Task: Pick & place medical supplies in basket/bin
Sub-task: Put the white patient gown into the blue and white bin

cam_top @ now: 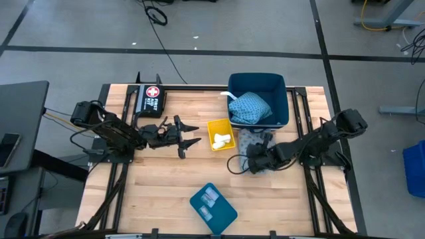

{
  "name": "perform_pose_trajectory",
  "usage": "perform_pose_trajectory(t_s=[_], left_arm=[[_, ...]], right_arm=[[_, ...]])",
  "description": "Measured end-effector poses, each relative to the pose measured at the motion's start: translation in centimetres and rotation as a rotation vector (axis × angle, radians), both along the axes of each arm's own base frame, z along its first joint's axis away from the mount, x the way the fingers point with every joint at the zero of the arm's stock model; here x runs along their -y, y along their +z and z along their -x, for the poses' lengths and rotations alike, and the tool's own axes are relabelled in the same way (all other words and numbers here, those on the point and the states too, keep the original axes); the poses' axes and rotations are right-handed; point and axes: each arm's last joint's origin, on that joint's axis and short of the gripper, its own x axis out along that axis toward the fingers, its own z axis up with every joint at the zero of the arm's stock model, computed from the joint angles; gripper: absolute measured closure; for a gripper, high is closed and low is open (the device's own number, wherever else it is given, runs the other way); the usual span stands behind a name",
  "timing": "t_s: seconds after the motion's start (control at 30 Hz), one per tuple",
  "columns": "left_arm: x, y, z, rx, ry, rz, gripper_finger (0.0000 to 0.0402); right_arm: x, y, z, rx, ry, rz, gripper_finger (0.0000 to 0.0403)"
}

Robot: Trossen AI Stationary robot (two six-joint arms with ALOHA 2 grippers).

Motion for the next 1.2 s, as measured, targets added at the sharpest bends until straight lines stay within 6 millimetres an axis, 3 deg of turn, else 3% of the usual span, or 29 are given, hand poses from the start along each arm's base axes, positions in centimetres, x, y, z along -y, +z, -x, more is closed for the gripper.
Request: perform_pose_trajectory(t_s=[0.1, 0.37, 0.57, 0.7, 1.0, 1.2], left_arm=[[0.0, 0.0, 0.0, 0.0, 0.0, 0.0, 0.0189], [0.0, 0.0, 0.0, -0.001, 0.0, 0.0, 0.0189], [0.0, -0.1, 0.0, -0.015, -0.001, -0.001, 0.0189], [0.0, -0.2, 0.0, -0.018, -0.001, -0.003, 0.0189], [0.0, -0.2, 0.0, -0.018, -0.001, -0.004, 0.0189], [0.0, -0.2, 0.0, -0.019, -0.012, -0.006, 0.0189]], right_arm=[[-0.1, 0.9, 0.0, 0.025, 0.022, 0.039, 0.0403], [-3.0, 6.1, -1.0, 0.114, 0.127, 0.035, 0.0403], [-5.8, 7.9, -1.1, 0.095, 0.258, -0.171, 0.0385], [-7.2, 7.9, -0.3, 0.074, 0.3, -0.25, 0.0326], [-7.9, 7.2, 0.2, 0.037, 0.273, -0.33, 0.013], [-8.1, 5.1, -0.2, -0.055, 0.25, -0.266, 0.01]])
